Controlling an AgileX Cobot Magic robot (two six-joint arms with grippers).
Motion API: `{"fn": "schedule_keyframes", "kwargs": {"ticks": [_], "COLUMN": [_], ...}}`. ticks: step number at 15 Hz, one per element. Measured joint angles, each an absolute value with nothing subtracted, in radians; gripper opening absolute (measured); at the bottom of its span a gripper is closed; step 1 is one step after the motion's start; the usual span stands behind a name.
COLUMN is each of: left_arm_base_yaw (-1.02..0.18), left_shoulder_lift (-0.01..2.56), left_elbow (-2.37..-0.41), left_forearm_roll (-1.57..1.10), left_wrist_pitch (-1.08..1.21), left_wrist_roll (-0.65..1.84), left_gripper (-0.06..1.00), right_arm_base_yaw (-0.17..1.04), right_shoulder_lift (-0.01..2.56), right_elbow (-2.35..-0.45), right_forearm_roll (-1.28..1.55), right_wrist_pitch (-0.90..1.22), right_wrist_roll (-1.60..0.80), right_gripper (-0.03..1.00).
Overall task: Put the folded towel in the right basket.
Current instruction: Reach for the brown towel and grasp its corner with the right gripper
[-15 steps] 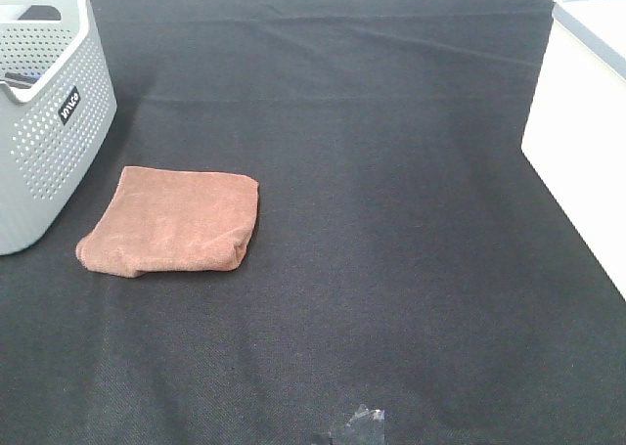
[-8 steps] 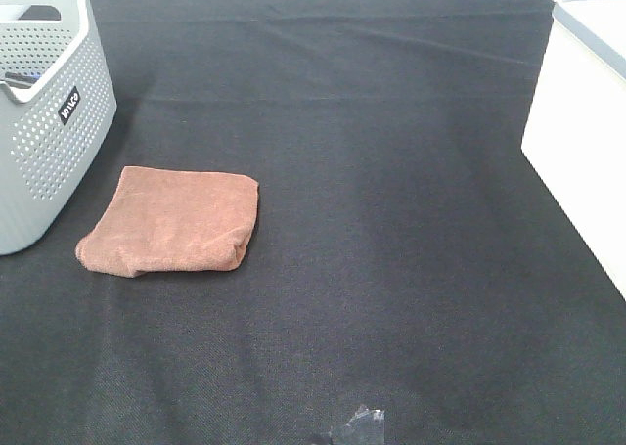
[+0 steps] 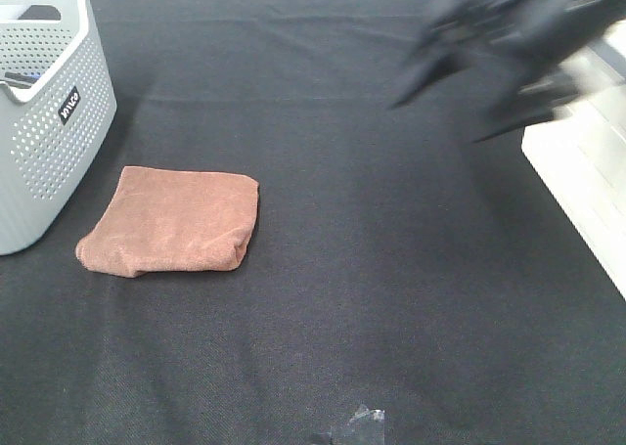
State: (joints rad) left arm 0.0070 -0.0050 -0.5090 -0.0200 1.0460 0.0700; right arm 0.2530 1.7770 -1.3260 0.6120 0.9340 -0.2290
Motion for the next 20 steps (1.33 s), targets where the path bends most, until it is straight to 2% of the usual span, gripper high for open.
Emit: {"fn": "schedule_keyframes", "kwargs": {"ticks": [1, 6, 11, 15, 18, 20], "left_arm_base_yaw": [0.007, 0.007, 0.007, 0.007, 0.007, 0.007], "left_shoulder_lift": [-0.005, -0.005, -0.005, -0.005, -0.005, -0.005], "left_elbow": [-0.509, -0.509, -0.509, -0.509, -0.509, -0.509], "left_forearm_roll": [-0.02, -0.02, -0.02, -0.02, -0.02, -0.02], "left_wrist_pitch": [1.046, 1.046, 1.046, 1.046, 1.046, 1.046], "left_wrist_roll": [0.07, 0.07, 0.07, 0.07, 0.07, 0.07], "left_gripper": [0.99, 0.99, 0.99, 0.99, 0.99, 0.99], "right_arm_base_yaw": [0.253, 0.29, 0.29, 0.31, 0.43, 0.536], "right_shoulder_lift": [1.777, 2.204, 2.376, 2.402, 2.442, 2.497], "right_elbow": [-1.326, -1.588, -1.618, -1.631, -1.661, -1.747], "right_forearm_roll": [0.612, 0.878, 0.964, 0.995, 1.065, 1.117], "right_wrist_pitch": [0.934, 0.932, 0.909, 0.899, 0.823, 0.818], "right_wrist_roll": [-0.229, -0.382, -0.437, -0.432, -0.416, -0.402], "right_gripper": [0.96, 0.96, 0.95, 0.95, 0.9, 0.89]}}
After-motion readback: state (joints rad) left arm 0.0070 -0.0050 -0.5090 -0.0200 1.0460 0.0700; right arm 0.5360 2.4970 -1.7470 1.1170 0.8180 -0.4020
